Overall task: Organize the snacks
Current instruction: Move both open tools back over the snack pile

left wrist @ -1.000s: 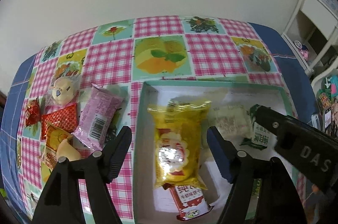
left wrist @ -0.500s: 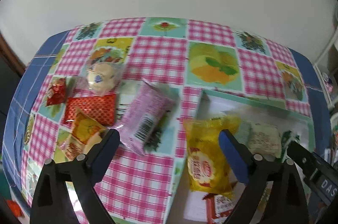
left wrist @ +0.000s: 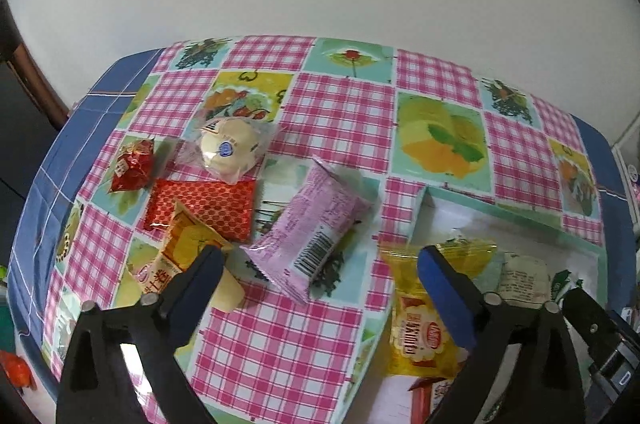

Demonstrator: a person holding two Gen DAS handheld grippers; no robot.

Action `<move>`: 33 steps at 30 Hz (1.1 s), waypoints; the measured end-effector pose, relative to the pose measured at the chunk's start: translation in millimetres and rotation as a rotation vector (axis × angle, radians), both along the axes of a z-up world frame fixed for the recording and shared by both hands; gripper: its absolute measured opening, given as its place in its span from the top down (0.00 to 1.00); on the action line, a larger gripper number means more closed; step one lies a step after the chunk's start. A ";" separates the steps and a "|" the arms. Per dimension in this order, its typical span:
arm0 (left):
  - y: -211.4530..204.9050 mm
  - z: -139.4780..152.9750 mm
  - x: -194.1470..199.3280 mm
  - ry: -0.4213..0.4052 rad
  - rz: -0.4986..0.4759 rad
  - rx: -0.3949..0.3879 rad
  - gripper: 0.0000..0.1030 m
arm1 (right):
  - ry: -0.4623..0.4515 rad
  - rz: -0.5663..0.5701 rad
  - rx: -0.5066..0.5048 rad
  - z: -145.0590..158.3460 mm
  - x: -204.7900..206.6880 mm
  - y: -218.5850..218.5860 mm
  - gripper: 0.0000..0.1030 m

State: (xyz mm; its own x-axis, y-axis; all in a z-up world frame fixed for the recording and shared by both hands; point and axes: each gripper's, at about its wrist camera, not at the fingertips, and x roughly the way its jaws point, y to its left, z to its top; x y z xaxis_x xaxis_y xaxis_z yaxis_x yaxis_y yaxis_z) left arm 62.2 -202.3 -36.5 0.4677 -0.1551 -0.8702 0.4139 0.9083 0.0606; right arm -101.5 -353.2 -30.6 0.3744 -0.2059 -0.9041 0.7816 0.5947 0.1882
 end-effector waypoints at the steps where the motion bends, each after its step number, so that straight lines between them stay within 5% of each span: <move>1: 1.2 0.0 0.9 -0.001 0.005 0.000 0.00 | 0.000 0.002 -0.006 -0.3 0.6 0.5 0.00; 33: 110.0 36.0 47.3 -0.041 0.116 -0.016 0.00 | -0.020 0.155 -0.037 17.8 77.4 101.5 0.00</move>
State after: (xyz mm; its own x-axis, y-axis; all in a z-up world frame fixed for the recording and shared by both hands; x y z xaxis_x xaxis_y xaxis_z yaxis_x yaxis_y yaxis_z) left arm 109.5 -92.3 -0.6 0.5183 -0.1120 -0.8478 0.3035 0.9509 0.0599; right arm -24.1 -251.7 -12.8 0.4222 -0.1767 -0.8891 0.6759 0.7149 0.1789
